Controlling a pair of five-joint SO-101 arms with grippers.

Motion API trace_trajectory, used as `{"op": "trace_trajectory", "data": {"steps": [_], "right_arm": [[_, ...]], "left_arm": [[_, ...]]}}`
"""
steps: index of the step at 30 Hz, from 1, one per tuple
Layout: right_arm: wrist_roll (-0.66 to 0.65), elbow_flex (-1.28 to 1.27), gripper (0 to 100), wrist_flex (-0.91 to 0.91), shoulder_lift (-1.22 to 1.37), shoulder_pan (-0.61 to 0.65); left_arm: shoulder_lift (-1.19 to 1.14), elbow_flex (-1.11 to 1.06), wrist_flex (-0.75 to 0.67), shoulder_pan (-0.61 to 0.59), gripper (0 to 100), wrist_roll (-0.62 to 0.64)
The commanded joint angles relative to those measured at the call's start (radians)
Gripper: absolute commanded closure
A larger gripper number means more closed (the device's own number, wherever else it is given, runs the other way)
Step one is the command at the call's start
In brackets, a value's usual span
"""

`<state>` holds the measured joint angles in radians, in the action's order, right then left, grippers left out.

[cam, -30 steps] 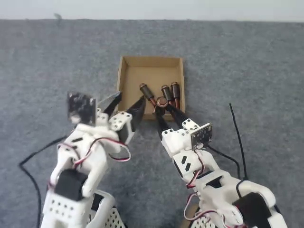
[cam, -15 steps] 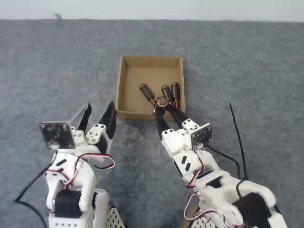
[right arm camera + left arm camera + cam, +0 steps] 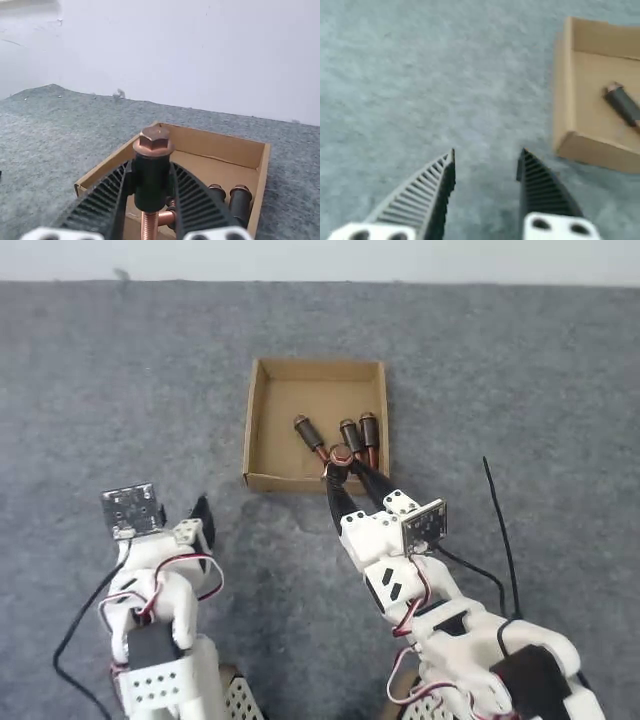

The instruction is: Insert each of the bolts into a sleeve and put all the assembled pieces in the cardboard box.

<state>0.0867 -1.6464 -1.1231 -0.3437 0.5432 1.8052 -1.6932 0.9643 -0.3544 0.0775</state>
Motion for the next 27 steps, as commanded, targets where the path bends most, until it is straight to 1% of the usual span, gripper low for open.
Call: {"op": "trace_trajectory", "data": {"steps": [1,2,3,5,8,17,19,27], "right_arm": [[-0.014,-0.018,99.3,0.002,-0.041,-0.015],[-0.014,-0.018,99.3,0.002,-0.041,-0.015],[-0.014,-0.018,99.3,0.002,-0.041,-0.016],[-0.015,-0.018,99.3,-0.001,-0.041,-0.018],[-0.015,-0.017,99.3,0.001,-0.05,-0.035],[-0.017,0.038,99.3,0.005,-0.05,-0.038],[-0.017,0.064,99.3,0.042,-0.05,-0.036],[-0.017,0.236,99.3,0.309,-0.051,-0.038]], "left_arm": [[0.015,0.008,0.008,-0.048,94,-0.031],[0.015,0.008,0.008,-0.048,99,-0.031],[0.015,0.008,0.008,-0.048,99,-0.031],[0.011,0.008,0.017,-0.044,98,-0.031],[0.012,0.008,0.098,-0.043,98,-0.029],[0.011,0.008,0.127,-0.005,98,-0.029],[0.011,0.008,0.13,-0.005,98,-0.031],[0.011,0.008,0.135,-0.005,98,-0.031]]}}
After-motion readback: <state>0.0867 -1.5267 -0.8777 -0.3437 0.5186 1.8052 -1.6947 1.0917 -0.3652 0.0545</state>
